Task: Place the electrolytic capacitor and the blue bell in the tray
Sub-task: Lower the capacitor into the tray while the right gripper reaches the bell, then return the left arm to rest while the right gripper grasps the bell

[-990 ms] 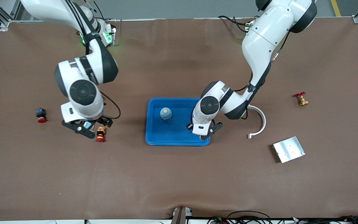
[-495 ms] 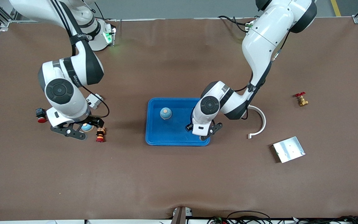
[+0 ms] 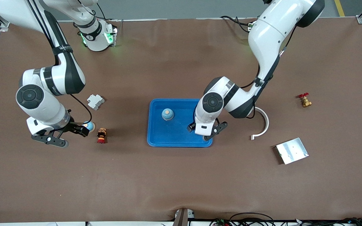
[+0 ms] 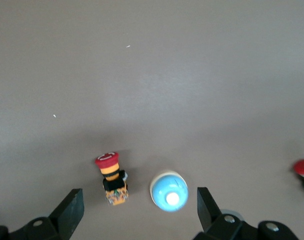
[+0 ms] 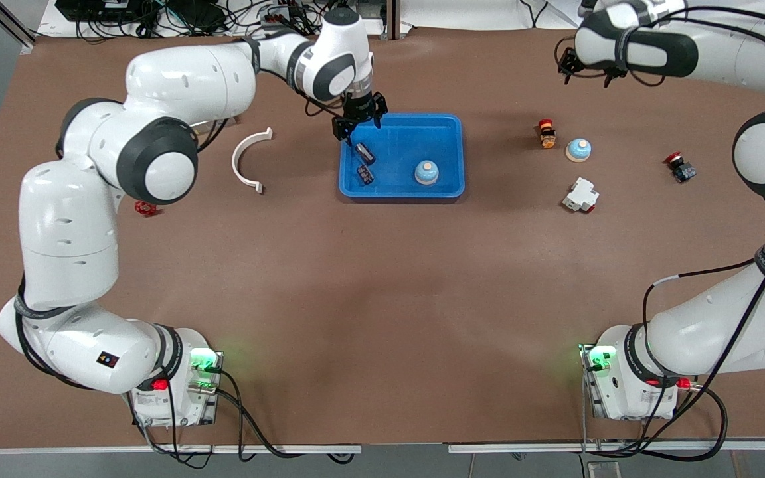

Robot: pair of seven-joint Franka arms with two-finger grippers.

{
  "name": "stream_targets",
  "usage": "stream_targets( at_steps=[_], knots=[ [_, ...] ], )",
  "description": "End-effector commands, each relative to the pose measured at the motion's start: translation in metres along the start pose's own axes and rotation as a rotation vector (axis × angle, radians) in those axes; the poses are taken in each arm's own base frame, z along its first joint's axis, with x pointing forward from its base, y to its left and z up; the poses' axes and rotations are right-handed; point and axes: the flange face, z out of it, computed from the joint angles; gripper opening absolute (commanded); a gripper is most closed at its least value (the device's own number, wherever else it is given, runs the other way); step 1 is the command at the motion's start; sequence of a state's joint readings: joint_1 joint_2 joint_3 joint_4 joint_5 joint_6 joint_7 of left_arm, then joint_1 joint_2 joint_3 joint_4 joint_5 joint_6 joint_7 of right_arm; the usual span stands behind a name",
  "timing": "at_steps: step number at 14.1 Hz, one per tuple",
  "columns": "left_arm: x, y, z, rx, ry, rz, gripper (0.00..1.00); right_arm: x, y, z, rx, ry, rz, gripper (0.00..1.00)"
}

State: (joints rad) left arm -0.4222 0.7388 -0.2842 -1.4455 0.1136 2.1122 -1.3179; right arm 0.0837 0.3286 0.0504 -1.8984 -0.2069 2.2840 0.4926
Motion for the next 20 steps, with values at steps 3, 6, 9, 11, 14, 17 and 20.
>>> stream_targets(
  at_steps=[3,6,9,11,14,17,20],
  knots=[
    [0.009,-0.038,-0.075,0.142,0.03,0.099,1.0,-0.037,0.027,0.053,0.06,0.034,0.011,1.0],
    [0.037,-0.075,-0.125,0.193,-0.001,0.185,1.0,-0.043,0.041,0.069,0.06,0.027,0.029,1.0],
    [0.065,-0.126,-0.178,0.172,-0.036,0.269,1.0,-0.049,0.043,0.083,0.064,0.025,0.027,1.0],
    [0.08,-0.16,-0.205,0.158,-0.046,0.322,1.0,-0.059,0.05,0.103,0.089,0.05,0.04,1.0],
    [0.12,-0.211,-0.219,0.143,-0.072,0.399,1.0,-0.064,0.054,0.122,0.101,0.053,0.048,1.0],
    [0.165,-0.285,-0.237,0.12,-0.082,0.494,1.0,-0.067,0.052,0.132,0.105,0.05,0.045,1.0],
    [0.196,-0.339,-0.234,0.104,-0.116,0.575,1.0,-0.069,0.05,0.138,0.109,0.05,0.045,1.0]
  ],
)
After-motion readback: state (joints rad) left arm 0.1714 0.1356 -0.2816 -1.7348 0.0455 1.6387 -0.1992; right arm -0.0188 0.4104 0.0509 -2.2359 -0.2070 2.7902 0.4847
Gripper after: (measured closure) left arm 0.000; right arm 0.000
